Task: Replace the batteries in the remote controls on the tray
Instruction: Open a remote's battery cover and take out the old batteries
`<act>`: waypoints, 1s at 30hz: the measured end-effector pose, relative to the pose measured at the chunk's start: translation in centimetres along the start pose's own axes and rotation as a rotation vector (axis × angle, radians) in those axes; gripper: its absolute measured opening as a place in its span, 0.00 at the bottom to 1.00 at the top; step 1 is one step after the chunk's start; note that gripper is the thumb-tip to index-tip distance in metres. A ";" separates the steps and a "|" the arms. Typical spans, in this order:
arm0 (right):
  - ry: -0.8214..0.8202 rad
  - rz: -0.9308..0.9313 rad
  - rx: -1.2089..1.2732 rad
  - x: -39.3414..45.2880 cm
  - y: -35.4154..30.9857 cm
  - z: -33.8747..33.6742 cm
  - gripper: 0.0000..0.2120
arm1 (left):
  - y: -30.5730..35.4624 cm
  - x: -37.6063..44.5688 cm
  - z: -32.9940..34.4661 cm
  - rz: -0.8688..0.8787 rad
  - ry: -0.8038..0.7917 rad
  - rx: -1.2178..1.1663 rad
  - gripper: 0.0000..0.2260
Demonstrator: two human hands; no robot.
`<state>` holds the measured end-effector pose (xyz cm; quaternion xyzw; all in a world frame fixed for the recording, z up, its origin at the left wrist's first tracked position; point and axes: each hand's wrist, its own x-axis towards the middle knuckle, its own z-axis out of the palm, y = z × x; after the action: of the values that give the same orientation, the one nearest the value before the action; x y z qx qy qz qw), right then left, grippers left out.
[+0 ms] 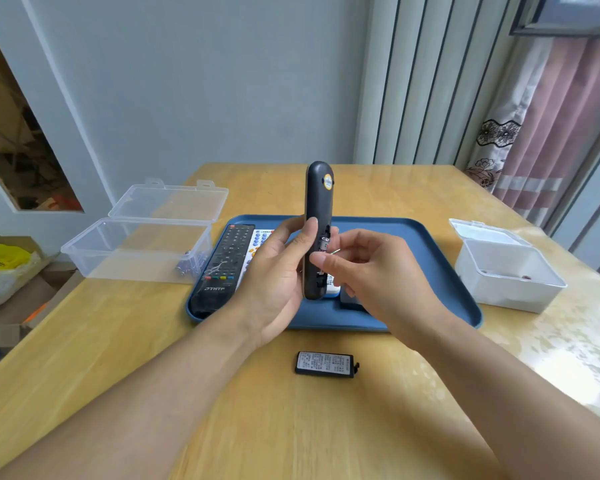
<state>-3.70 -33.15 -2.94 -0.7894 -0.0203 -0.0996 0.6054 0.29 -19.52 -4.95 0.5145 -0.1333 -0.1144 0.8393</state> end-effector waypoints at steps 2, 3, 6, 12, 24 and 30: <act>-0.014 0.030 0.034 0.1 0.1 -0.1 0.09 | 0.0 0.0 -0.1 0.004 0.033 0.028 0.15; -0.010 0.042 0.069 0.2 0.1 -0.1 0.10 | 0.2 0.0 -0.1 0.008 0.065 0.041 0.17; -0.074 0.165 0.466 0.5 -0.9 -0.9 0.04 | 0.8 0.0 -0.1 0.019 0.182 0.019 0.27; -0.230 0.310 0.564 0.3 -1.2 -1.2 0.09 | 1.6 0.2 -0.4 -0.112 0.183 -0.066 0.27; 0.046 -0.574 -0.575 -0.1 1.2 -0.1 0.05 | 1.8 -0.5 0.2 -0.202 0.105 -0.004 0.21; 0.063 -0.726 -0.794 0.0 1.2 -0.2 0.05 | 1.5 -0.8 0.4 -0.204 0.125 -0.037 0.20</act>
<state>-3.51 -33.65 -4.01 -0.8963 -0.2346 -0.3263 0.1875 -0.51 -18.94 -3.46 0.5160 -0.0254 -0.1695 0.8393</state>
